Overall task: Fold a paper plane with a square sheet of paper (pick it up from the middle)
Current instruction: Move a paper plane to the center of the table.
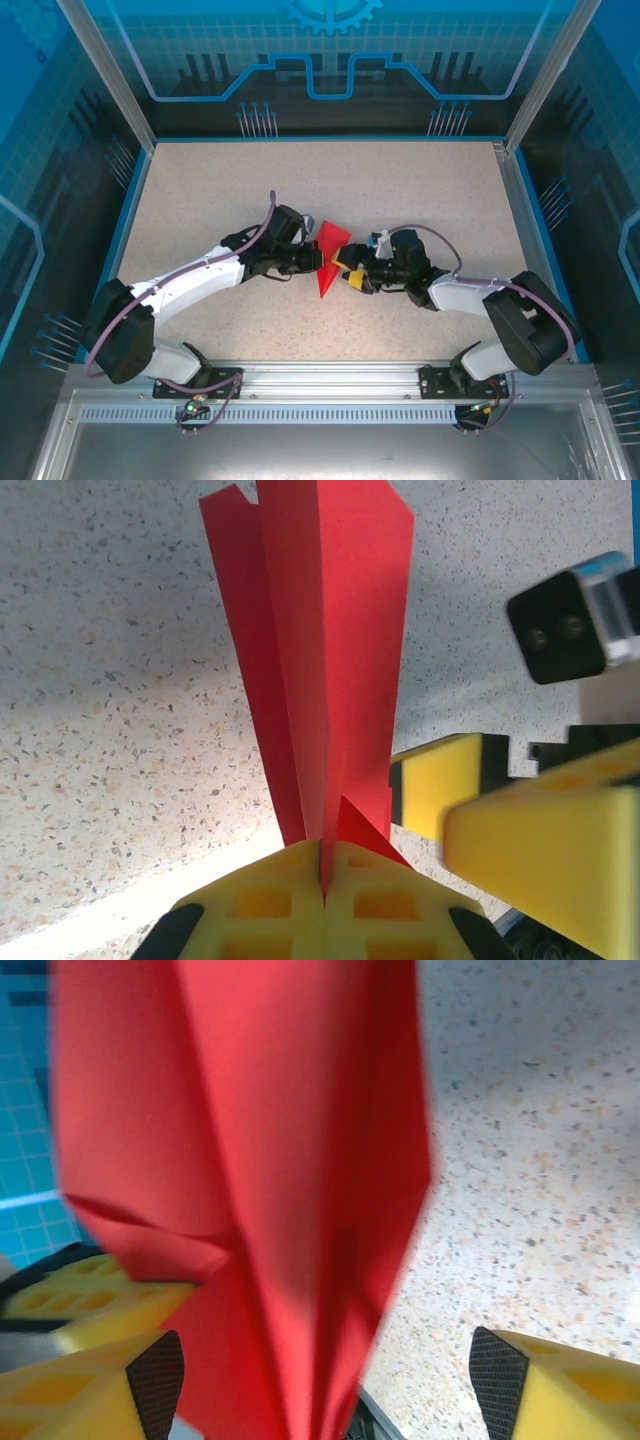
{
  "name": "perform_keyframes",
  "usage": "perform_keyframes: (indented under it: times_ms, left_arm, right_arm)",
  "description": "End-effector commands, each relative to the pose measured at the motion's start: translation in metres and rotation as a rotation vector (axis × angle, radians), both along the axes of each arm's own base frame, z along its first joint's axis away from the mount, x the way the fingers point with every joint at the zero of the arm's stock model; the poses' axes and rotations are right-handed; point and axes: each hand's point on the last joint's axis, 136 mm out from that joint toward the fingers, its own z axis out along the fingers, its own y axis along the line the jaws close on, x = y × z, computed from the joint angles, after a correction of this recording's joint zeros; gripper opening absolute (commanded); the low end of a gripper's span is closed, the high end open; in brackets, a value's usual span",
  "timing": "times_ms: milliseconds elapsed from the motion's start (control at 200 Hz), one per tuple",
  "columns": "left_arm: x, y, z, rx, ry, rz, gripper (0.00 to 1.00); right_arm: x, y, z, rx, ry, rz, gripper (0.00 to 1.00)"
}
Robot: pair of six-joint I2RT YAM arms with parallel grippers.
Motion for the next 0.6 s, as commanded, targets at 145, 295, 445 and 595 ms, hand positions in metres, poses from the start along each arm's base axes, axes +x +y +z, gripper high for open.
perform_keyframes:
  times_ms: [145, 295, 445, 595]
  left_arm:
    - [0.004, -0.009, -0.001, -0.085, -0.006, 0.009, 0.0]
    - [0.006, -0.012, -0.003, -0.107, -0.008, 0.012, 0.0]
    - [0.007, -0.015, -0.004, -0.118, -0.002, 0.009, 0.0]
    - [0.006, -0.014, -0.005, -0.112, -0.001, 0.007, 0.0]
  right_arm:
    - [-0.011, -0.012, 0.017, -0.072, -0.037, 0.006, 0.79]
    - [-0.011, -0.017, 0.027, -0.073, -0.057, -0.005, 0.79]
    - [-0.008, -0.011, 0.025, -0.038, -0.039, 0.004, 0.78]
    - [-0.004, -0.004, 0.033, -0.015, -0.052, 0.02, 0.78]
